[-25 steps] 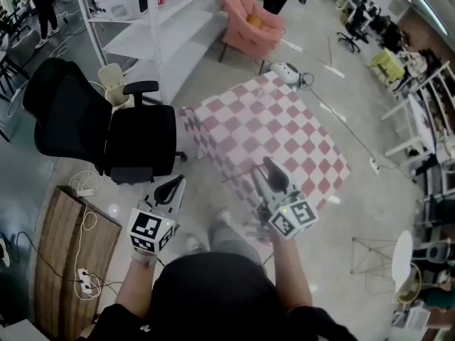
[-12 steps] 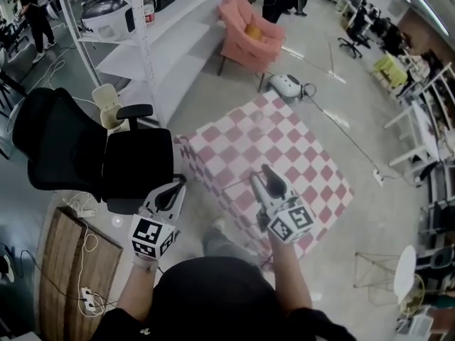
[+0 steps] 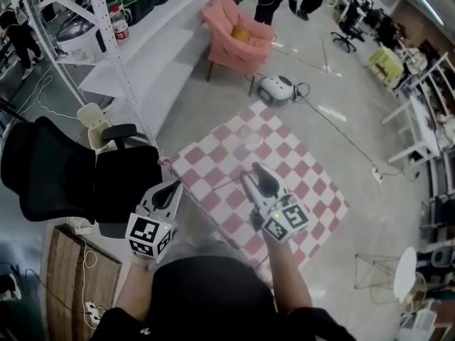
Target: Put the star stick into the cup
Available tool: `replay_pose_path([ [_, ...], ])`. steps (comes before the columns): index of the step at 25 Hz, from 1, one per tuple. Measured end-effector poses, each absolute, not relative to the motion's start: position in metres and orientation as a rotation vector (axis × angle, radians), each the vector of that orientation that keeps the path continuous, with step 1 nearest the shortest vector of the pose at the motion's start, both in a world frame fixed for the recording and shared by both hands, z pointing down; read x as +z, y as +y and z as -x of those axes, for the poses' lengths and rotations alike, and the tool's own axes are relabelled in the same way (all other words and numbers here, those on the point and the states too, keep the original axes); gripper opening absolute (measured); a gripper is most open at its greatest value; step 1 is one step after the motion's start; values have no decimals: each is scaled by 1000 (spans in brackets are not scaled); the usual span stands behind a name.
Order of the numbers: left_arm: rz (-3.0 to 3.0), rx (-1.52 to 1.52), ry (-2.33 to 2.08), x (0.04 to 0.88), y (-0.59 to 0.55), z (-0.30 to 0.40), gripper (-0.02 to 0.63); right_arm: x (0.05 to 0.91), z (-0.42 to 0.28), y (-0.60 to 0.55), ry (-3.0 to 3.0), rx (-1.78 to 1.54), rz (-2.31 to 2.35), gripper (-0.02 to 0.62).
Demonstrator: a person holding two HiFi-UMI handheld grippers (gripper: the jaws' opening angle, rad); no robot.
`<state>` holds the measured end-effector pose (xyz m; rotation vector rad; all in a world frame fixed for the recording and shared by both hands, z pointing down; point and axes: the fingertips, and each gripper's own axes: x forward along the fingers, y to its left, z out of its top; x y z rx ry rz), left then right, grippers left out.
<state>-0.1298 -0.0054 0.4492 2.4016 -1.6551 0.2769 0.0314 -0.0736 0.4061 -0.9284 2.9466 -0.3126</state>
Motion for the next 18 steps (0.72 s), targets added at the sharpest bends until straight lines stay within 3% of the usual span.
replay_pose_path([
  [18,-2599,412,-1271,485,-127,71,40,393,-125,-170,2699,-282,1361,176],
])
